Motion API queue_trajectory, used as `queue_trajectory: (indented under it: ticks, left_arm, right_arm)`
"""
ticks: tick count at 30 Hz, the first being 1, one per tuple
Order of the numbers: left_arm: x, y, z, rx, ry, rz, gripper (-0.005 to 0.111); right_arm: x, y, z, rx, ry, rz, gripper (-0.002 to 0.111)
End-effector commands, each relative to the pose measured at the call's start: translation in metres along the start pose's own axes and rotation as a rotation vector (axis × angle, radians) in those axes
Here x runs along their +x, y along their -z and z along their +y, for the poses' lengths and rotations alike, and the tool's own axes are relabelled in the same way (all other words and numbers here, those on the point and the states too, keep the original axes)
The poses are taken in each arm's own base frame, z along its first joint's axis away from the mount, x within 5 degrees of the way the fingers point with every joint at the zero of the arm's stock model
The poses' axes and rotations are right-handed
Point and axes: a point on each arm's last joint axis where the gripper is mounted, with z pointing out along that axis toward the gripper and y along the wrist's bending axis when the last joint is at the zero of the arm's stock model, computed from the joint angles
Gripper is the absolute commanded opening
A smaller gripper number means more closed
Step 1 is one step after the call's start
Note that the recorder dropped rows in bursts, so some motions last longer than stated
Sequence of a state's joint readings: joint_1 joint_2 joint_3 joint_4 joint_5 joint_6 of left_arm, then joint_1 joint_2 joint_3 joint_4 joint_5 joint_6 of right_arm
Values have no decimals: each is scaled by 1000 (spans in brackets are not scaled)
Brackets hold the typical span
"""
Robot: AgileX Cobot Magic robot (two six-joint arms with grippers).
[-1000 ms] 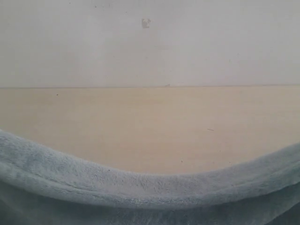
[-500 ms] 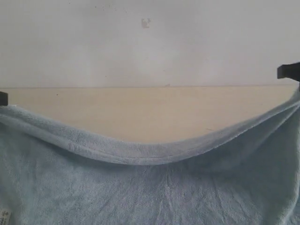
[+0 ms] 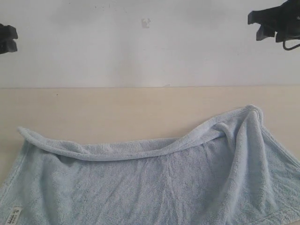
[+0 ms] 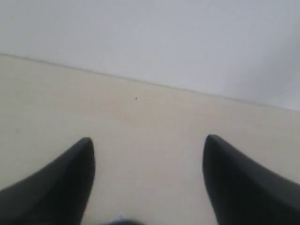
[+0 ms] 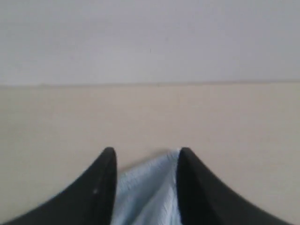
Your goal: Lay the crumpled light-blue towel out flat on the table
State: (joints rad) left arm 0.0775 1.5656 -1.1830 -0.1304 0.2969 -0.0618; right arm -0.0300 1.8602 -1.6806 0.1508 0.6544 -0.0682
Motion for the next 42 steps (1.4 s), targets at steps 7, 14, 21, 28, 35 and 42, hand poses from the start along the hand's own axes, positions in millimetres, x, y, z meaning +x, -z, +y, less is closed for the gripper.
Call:
queue_trajectory:
  ticks: [7,14,21,28,35,42]
  left_arm:
    - [53,55,9,-16,-72,119,17]
    - [80,92,12,-5,-49,89,8]
    - [94,101,13,-1,-37,90,8]
    - [96,100,14,2,-23,84,8]
    - [96,100,14,2,-21,84,8]
    - [96,100,14,2,-21,84,8]
  right_arm:
    - [73,31,-17,152,188,316,0]
    - [155,29,-23,163,211,465,0]
    - [207,19,-33,232,211,485,0]
    - [223,9,-35,226,220,533,0]
    - [238,-11,-38,230,225,597,0]
    - [247,-20,-42,257,237,636,0]
